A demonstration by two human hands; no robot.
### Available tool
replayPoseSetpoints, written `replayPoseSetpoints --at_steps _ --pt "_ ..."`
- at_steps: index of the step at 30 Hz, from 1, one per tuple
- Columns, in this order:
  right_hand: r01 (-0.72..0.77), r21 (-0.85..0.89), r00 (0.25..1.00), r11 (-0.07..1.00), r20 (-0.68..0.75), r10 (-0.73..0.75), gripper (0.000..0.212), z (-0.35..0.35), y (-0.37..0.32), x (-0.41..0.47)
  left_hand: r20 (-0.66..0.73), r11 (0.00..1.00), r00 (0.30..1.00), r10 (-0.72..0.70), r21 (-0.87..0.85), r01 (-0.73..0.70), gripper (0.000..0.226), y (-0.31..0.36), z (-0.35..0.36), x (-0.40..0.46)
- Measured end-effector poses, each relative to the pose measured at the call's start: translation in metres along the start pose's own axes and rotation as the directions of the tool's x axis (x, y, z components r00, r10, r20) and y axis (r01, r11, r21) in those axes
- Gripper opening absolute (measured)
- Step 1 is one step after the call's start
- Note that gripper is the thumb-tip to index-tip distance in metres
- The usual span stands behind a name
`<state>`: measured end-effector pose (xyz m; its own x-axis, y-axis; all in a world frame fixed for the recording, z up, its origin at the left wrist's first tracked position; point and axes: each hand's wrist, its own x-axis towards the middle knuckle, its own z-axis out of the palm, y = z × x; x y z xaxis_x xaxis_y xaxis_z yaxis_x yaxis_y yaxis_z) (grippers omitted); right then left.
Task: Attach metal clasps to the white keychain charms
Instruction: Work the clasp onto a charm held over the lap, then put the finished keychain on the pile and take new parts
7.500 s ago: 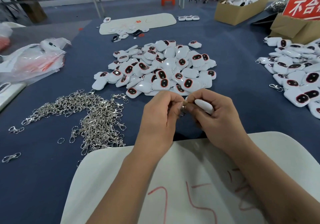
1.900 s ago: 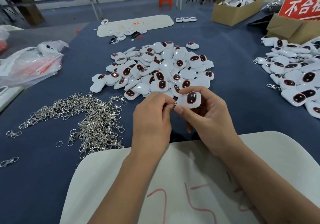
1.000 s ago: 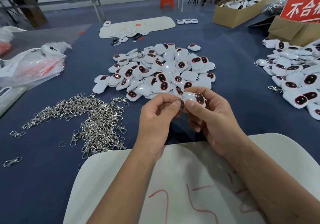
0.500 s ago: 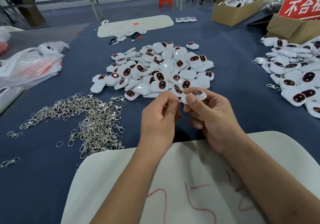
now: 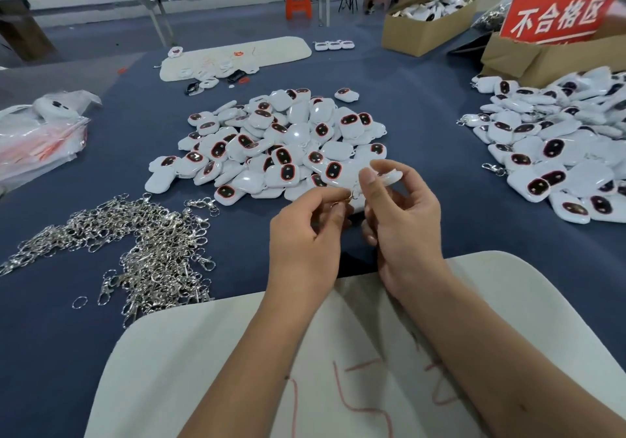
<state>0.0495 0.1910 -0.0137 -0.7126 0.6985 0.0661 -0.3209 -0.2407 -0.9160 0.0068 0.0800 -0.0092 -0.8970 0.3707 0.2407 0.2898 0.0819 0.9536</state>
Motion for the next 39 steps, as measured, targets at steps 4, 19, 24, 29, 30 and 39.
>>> replayPoseSetpoints --at_steps 4,19,24,29,30,39 --pt "0.080 -0.091 0.951 0.993 -0.290 -0.103 0.030 -0.011 -0.005 0.008 0.094 0.982 0.992 -0.084 -0.163 0.098 0.022 0.016 0.038 0.017" --pt "0.053 -0.598 0.922 0.800 -0.279 -0.270 0.060 -0.052 -0.021 0.041 0.198 0.935 0.964 -0.179 -0.269 0.229 0.034 0.035 0.110 0.039" --pt "0.202 -0.753 0.941 0.627 -0.029 -0.338 0.029 -0.035 -0.020 0.026 0.040 0.996 0.996 0.076 -0.057 -0.073 0.036 0.034 0.073 0.027" --pt "0.474 -0.804 0.878 0.358 0.400 -0.264 0.036 -0.008 -0.006 0.001 -0.187 0.996 0.979 0.080 0.042 -0.073 0.029 0.022 0.014 0.012" --pt "0.524 -0.792 0.849 0.312 0.461 -0.256 0.035 -0.004 -0.004 -0.003 -0.233 0.996 0.969 0.078 0.048 -0.069 0.028 0.019 0.003 0.010" --pt "0.503 -0.864 0.863 0.023 0.501 -0.062 0.039 0.008 -0.001 -0.014 -0.399 0.657 0.893 0.206 0.733 0.176 0.008 -0.009 -0.083 -0.004"
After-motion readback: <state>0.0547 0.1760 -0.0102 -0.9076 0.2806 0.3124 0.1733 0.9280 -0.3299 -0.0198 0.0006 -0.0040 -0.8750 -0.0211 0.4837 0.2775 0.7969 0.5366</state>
